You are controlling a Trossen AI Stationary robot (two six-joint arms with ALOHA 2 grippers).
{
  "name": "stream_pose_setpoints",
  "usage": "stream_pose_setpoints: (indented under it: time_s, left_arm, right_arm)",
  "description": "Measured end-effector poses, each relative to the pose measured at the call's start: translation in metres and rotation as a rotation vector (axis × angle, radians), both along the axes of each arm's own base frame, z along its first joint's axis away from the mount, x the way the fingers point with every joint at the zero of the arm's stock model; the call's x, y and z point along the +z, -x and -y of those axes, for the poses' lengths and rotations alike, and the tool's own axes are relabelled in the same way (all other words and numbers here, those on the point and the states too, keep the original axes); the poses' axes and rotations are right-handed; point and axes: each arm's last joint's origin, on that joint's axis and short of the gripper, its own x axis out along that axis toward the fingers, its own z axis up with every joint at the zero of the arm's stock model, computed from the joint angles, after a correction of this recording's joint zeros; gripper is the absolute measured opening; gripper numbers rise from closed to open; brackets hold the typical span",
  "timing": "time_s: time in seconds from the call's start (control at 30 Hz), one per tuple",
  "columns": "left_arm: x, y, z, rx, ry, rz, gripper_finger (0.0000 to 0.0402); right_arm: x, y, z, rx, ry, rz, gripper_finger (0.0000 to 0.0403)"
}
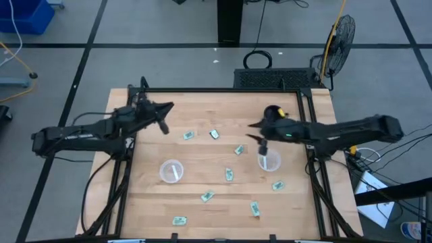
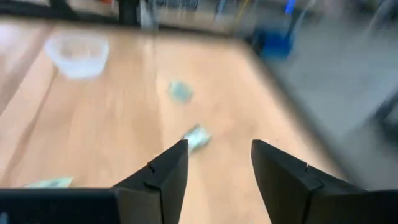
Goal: Pick and place items into bin
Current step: Put the white stevia packet into the right transparent bin
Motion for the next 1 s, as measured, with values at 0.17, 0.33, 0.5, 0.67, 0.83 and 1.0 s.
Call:
stream_pose_setpoints:
  time_s: [0.17, 0.33, 0.5, 0.67, 0.83, 1.0]
  left_arm:
    - [-0.001, -0.021, -0.008, 0.018, 0.001, -0.083, 0.0035]
    - [-0.008, -0.029, -0.011, 0.025, 0.013, -0.131, 0.0035]
    - [-0.009, -0.030, -0.011, 0.024, 0.017, -0.135, 0.0035]
    - [-0.009, -0.030, -0.011, 0.024, 0.017, -0.135, 0.0035]
    - [-0.009, -0.030, -0.011, 0.023, 0.018, -0.134, 0.0035]
    - [-0.010, -0.030, -0.011, 0.023, 0.020, -0.139, 0.0035]
  right_arm:
    - [-0.030, -0.039, 0.006, -0.039, -0.133, -0.320, 0.0169]
    - [-0.055, -0.069, 0.004, 0.010, -0.256, -0.445, 0.0168]
    - [-0.077, -0.079, 0.009, -0.070, -0.325, -0.507, 0.0167]
    - [-0.088, -0.080, 0.013, -0.100, -0.337, -0.543, 0.0167]
    - [-0.097, -0.081, 0.014, -0.128, -0.358, -0.565, 0.0166]
    - [-0.105, -0.082, 0.014, -0.134, -0.360, -0.590, 0.0163]
